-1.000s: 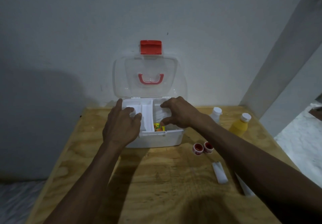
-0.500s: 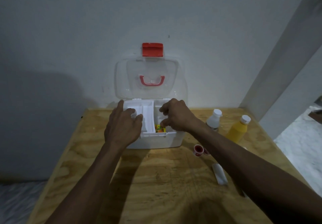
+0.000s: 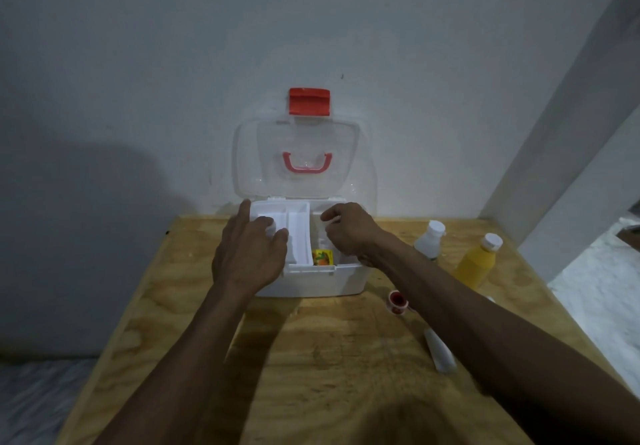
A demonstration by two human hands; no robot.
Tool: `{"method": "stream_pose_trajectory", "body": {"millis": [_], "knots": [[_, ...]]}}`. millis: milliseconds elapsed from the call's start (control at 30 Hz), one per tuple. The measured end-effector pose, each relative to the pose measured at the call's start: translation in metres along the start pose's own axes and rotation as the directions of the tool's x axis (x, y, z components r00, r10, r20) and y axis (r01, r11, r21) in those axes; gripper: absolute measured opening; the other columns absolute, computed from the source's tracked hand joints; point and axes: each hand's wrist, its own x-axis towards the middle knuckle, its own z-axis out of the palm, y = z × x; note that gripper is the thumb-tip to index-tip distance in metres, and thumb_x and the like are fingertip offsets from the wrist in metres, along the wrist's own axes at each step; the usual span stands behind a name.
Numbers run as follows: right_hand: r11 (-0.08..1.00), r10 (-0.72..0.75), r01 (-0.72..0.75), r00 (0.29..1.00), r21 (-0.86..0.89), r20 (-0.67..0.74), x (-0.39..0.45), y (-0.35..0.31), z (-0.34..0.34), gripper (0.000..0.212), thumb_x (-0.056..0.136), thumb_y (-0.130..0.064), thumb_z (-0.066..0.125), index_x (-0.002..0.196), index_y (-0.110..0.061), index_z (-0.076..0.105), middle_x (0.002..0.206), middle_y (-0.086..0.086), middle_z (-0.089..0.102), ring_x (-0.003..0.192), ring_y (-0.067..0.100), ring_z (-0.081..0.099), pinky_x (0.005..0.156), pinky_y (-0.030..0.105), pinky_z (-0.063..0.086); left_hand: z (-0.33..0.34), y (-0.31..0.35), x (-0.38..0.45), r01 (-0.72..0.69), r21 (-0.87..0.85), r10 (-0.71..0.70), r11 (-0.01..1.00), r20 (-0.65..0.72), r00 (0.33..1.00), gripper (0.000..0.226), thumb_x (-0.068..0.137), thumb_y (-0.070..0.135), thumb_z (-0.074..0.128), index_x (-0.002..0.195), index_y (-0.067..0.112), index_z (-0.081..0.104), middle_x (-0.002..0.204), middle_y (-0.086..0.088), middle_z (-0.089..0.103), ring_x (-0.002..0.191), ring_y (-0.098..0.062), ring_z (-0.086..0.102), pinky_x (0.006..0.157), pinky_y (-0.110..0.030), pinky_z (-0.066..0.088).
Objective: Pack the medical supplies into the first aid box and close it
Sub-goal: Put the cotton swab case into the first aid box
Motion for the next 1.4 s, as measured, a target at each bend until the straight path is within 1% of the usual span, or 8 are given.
{"method": "stream_pose_trajectory", "body": {"millis": [133,267,367,467,533,600,667,1400], "knots": [[0.995,0.021,-0.021,1.000,0.097,-0.001,-0.002,-0.003,0.002,0.030,0.097,-0.012,0.045,0.121,-0.005,0.062,0.096,0.010,0.064,0.066,0.015,0.052,0.063,0.035,0.051,0.000,-0.001,0.001,0.000,-0.002,0.000,1.000,0.004,1.000,0.048,0.094,0.049,0.051,0.132,0.021,0.056,0.161,0.000,0.024,0.141,-0.028,0.036,0.106,-0.048,0.041],[0.982,0.009,-0.010,1.000,0.187,0.008,-0.005,-0.005,0.003,0.030,0.102,-0.030,0.041,0.127,-0.019,0.052,0.084,0.000,0.057,0.067,0.015,0.052,0.067,0.038,0.052,0.000,0.000,0.000,-0.005,0.006,0.005,1.000,-0.002,1.000,0.047,0.094,0.048,0.051,0.132,0.021,0.056,0.161,-0.001,0.025,0.141,-0.028,0.035,0.106,-0.047,0.040],[0.984,-0.037,0.038,0.999,0.175,-0.010,-0.004,-0.005,0.007,0.032,0.102,-0.036,0.043,0.129,-0.019,0.048,0.089,-0.002,0.059,0.073,0.012,0.055,0.072,0.039,0.057,0.001,0.000,0.000,-0.002,0.010,0.002,1.000,-0.005,1.000,0.046,0.095,0.047,0.050,0.132,0.021,0.056,0.161,-0.001,0.025,0.142,-0.027,0.035,0.106,-0.047,0.039],[0.982,-0.117,0.118,0.993,0.150,-0.017,-0.006,-0.006,0.012,0.034,0.102,-0.036,0.044,0.134,-0.023,0.044,0.114,0.006,0.063,0.085,0.015,0.060,0.068,0.026,0.053,0.002,-0.001,0.002,-0.006,0.012,0.006,1.000,-0.007,1.000,0.046,0.095,0.048,0.049,0.132,0.022,0.057,0.161,0.000,0.025,0.143,-0.026,0.033,0.107,-0.047,0.039],[0.977,-0.167,0.167,0.986,0.131,-0.011,-0.006,-0.006,0.015,0.039,0.102,-0.035,0.046,0.139,-0.028,0.039,0.132,0.006,0.058,0.102,0.020,0.062,0.080,0.025,0.052,0.003,-0.002,0.003,-0.009,0.012,0.009,1.000,-0.001,1.000,0.047,0.094,0.049,0.049,0.132,0.022,0.056,0.161,0.000,0.025,0.142,-0.027,0.034,0.106,-0.048,0.039],[0.973,-0.204,0.203,0.979,0.105,-0.004,-0.004,-0.006,0.017,0.045,0.101,-0.035,0.048,0.144,-0.031,0.037,0.145,0.002,0.050,0.122,0.024,0.056,0.098,0.033,0.048,0.003,-0.003,0.003,-0.004,0.010,0.004,1.000,0.003,1.000,0.048,0.094,0.049,0.049,0.132,0.021,0.056,0.161,0.000,0.025,0.141,-0.027,0.036,0.106,-0.048,0.040],[0.972,-0.223,0.221,0.975,0.081,0.014,-0.004,-0.006,0.018,0.049,0.100,-0.035,0.050,0.147,-0.032,0.036,0.151,0.000,0.045,0.129,0.024,0.051,0.108,0.039,0.042,0.003,-0.002,0.003,-0.005,0.013,0.005,1.000,0.003,1.000,0.048,0.094,0.049,0.050,0.133,0.021,0.056,0.160,-0.001,0.025,0.141,-0.027,0.036,0.106,-0.048,0.039],[0.972,-0.236,0.235,0.967,0.022,0.091,-0.006,-0.009,0.015,0.056,0.101,-0.030,0.051,0.151,-0.027,0.027,0.151,0.006,0.045,0.130,0.027,0.050,0.105,0.035,0.040,0.001,-0.001,0.004,0.001,0.009,-0.002,1.000,0.010,1.000,0.048,0.094,0.047,0.051,0.133,0.020,0.057,0.161,-0.001,0.025,0.142,-0.027,0.035,0.107,-0.047,0.038]]}}
